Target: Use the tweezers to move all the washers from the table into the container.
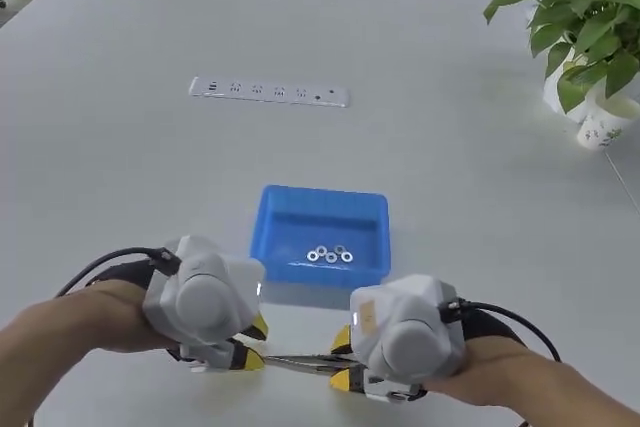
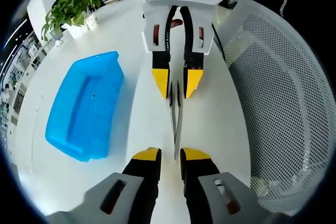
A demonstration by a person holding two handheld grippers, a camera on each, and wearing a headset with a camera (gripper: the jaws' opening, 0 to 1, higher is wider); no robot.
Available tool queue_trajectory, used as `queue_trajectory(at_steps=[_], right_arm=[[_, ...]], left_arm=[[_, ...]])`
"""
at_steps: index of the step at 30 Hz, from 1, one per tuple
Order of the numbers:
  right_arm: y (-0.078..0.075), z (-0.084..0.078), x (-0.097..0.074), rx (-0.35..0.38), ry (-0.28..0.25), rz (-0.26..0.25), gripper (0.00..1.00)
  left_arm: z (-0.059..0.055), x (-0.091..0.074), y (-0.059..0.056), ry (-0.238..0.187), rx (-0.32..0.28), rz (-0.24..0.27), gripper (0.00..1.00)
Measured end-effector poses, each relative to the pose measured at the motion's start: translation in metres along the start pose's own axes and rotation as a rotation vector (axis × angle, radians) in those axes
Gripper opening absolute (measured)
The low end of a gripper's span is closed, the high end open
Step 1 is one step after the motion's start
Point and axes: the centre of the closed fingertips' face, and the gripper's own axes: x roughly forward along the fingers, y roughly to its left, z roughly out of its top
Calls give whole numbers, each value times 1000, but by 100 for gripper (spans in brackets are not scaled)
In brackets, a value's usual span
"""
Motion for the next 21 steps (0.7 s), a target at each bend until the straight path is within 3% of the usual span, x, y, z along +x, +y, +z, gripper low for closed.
queue_trajectory(at_steps=[12, 21], right_arm=[[-8, 1, -17, 82, -35, -38, 26], [-26, -1, -48, 182, -88, -118, 35]], left_arm=[[3, -14, 3, -54, -72, 39, 28], [11, -37, 9, -169, -174, 104, 34]])
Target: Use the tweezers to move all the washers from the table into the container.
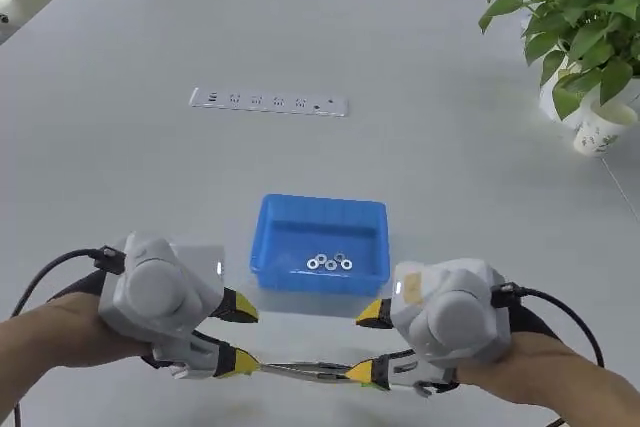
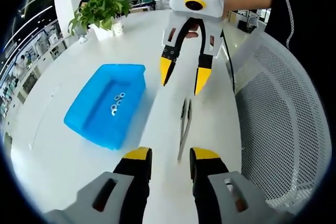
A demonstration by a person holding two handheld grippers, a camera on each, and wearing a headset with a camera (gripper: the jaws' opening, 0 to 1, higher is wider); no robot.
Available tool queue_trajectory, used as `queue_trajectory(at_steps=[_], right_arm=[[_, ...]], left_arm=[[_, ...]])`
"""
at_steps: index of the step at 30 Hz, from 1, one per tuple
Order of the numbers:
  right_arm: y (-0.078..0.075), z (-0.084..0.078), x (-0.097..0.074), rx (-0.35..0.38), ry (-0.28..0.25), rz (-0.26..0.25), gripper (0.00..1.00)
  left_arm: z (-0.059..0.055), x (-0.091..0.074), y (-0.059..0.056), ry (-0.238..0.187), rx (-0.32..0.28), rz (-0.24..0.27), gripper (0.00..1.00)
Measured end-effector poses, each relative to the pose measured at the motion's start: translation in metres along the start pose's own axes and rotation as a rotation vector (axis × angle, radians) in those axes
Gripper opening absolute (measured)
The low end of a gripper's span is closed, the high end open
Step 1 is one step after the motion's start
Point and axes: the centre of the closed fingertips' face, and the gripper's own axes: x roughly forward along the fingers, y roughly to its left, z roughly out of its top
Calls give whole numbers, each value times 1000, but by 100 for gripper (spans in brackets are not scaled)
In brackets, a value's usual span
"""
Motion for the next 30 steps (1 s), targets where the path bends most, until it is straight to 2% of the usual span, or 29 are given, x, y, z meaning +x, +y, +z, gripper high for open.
queue_trajectory(at_steps=[11, 18, 23, 26, 30], right_arm=[[-16, 0, -29, 115, -98, -90, 58], [-24, -1, -44, 165, -155, -149, 69], [-30, -7, -57, 219, -209, -212, 79], [-32, -11, -64, 251, -231, -230, 86], [-33, -16, -74, 279, -266, -256, 90]], left_arm=[[8, -24, 5, -95, -74, 55, 46], [7, -34, 7, -135, -109, 103, 57], [8, -44, 13, -197, -157, 177, 66], [8, -49, 15, -224, -183, 206, 73], [10, -56, 16, -269, -219, 244, 81]])
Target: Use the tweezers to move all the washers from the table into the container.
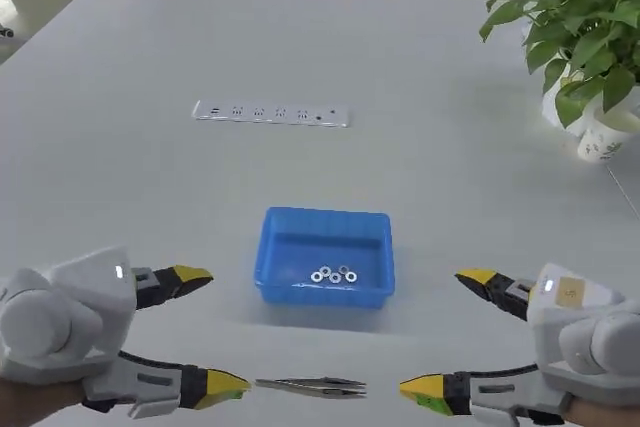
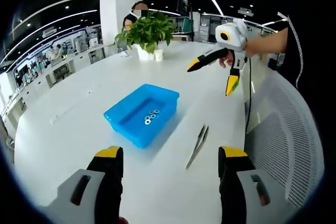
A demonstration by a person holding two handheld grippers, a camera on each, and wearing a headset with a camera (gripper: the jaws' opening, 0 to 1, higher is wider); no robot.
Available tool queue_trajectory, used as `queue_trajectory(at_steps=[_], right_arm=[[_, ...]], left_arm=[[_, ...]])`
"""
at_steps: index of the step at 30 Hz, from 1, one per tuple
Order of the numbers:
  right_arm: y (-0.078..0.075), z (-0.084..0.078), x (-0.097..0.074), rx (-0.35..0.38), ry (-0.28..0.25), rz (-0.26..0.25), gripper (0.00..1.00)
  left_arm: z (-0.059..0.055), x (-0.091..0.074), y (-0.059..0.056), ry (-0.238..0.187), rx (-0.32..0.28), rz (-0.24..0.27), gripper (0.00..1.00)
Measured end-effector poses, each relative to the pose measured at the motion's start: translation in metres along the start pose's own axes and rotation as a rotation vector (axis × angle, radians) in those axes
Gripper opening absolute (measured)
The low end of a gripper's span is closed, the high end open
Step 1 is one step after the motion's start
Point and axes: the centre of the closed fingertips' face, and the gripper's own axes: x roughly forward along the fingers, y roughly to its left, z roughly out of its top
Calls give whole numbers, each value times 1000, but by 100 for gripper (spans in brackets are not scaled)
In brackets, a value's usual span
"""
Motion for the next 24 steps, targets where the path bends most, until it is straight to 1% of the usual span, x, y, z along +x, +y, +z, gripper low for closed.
queue_trajectory(at_steps=[2, 4, 7, 8, 10, 12, 13, 15, 18, 21, 24], right_arm=[[-1, -1, -4, 12, -9, -8, 93], [-2, -1, -8, 26, -31, -19, 95], [-4, -2, -13, 45, -50, -35, 98], [-4, -3, -15, 50, -57, -42, 99], [-4, -4, -18, 37, -66, -57, 100], [-3, -5, -18, 41, -70, -53, 100], [-2, -5, -18, 46, -69, -51, 100], [1, -8, -18, 27, -60, -51, 100], [4, -9, -18, 30, -60, -49, 100], [7, -10, -19, 25, -65, -49, 100], [7, -10, -20, 24, -66, -54, 100]], left_arm=[[2, -3, -2, -18, -12, 8, 84], [3, -6, 0, -35, -23, 26, 86], [5, -10, 1, -56, -36, 49, 92], [5, -11, 2, -59, -36, 54, 94], [4, -12, 1, -65, -40, 64, 96], [1, -13, -1, -61, -36, 65, 99], [0, -13, -1, -57, -43, 63, 99], [0, -14, -3, -70, -58, 63, 99], [2, -15, -4, -81, -66, 71, 99], [3, -15, -3, -82, -55, 81, 99], [4, -15, -4, -85, -49, 75, 99]])
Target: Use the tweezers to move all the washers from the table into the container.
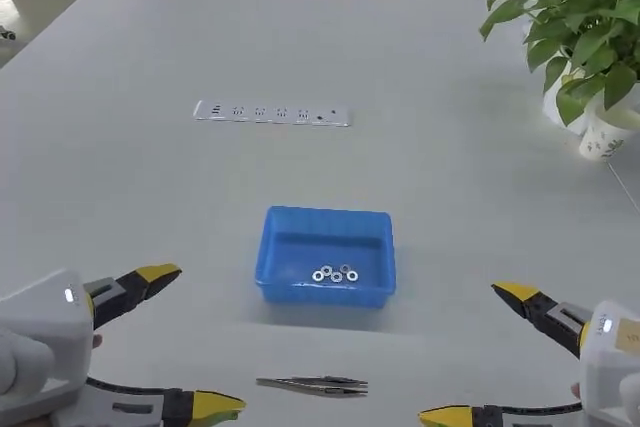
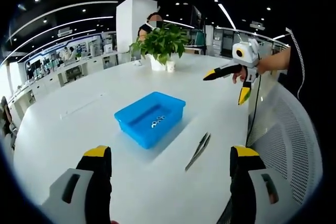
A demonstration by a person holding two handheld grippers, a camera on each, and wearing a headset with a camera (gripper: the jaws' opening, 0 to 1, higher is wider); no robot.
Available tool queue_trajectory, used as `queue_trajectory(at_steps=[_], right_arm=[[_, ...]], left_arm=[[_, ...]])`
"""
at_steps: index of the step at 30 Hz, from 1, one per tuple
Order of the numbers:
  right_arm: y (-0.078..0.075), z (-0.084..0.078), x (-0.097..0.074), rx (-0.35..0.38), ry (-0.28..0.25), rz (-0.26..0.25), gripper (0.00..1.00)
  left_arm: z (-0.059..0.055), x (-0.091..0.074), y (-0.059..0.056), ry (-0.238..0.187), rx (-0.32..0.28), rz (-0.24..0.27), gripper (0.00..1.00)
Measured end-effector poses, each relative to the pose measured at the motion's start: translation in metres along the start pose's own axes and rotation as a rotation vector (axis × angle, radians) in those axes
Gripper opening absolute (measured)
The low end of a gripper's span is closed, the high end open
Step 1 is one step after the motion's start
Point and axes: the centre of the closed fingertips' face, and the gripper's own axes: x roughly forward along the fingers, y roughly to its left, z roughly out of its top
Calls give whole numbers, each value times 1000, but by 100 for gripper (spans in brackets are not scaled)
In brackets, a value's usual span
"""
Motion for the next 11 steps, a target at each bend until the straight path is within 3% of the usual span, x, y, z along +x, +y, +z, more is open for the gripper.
queue_trajectory(at_steps=[11], right_arm=[[1, 2, -2, 3, -9, 0, 100]], left_arm=[[1, -2, -2, -10, -7, -2, 99]])
